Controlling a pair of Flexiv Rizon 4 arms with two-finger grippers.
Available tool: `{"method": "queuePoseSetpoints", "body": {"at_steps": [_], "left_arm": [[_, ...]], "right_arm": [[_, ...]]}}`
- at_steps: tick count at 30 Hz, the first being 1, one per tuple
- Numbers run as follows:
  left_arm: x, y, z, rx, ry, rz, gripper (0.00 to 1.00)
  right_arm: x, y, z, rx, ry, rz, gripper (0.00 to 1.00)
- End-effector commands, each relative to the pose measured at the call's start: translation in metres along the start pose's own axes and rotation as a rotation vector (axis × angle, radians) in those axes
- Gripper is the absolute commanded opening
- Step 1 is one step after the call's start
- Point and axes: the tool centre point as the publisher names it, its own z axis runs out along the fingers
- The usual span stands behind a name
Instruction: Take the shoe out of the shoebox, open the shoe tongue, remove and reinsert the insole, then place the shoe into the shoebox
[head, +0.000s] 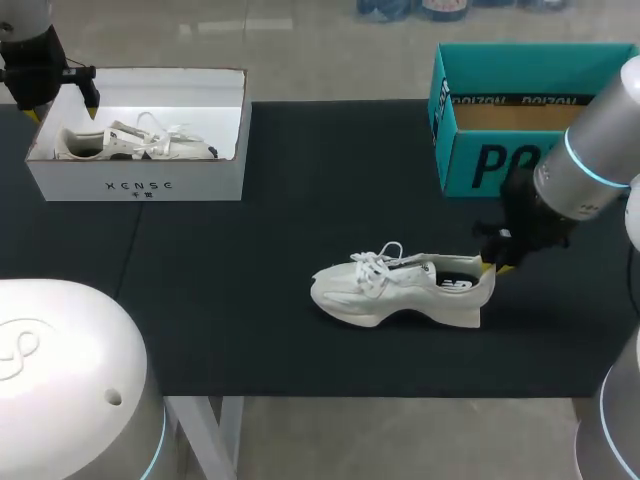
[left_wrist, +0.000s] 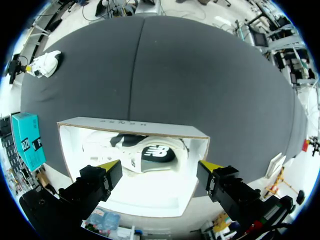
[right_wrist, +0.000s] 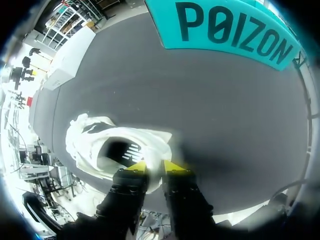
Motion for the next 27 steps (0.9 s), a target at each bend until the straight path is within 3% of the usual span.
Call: {"method": "queuePoseSetpoints", "body": {"at_steps": [1,9,13,15,16,17,18,19,21,27], "left_arm": [[0.0,0.0,0.0,-0.001,0.001,0.001,1.0],[0.0,0.0,0.0,-0.001,0.001,0.001,1.0],[0.0,0.0,0.0,-0.001,0.001,0.001,1.0],[0.0,0.0,0.0,-0.001,0.001,0.001,1.0],[0.0,0.0,0.0,-0.001,0.001,0.001,1.0],[0.0,0.0,0.0,-0.001,0.001,0.001,1.0],[0.0,0.0,0.0,-0.001,0.001,0.001,1.0],[0.0,0.0,0.0,-0.001,0.001,0.001,1.0],[0.0,0.0,0.0,-0.001,0.001,0.001,1.0],[0.0,0.0,0.0,-0.001,0.001,0.001,1.0]], "right_arm": [[0.0,-0.004,-0.004,-0.016,0.004,0.002,1.0],[0.008,-0.006,-0.039,-0.022,0.063,-0.075,1.0],[0.007,-0.006,-0.058,0.04,0.125,-0.309,1.0],[0.002,-0.009,-0.067,0.068,0.161,-0.522,1.0],[-0.002,-0.013,-0.07,0.047,0.13,-0.598,1.0],[-0.004,-0.019,-0.074,0.092,0.189,-0.789,1.0],[-0.007,-0.027,-0.077,0.141,0.191,-0.873,1.0],[-0.014,-0.029,-0.081,0.165,0.165,-0.85,1.0],[-0.026,-0.034,-0.091,0.188,0.227,-0.841,1.0],[-0.026,-0.034,-0.091,0.188,0.227,-0.841,1.0]]}}
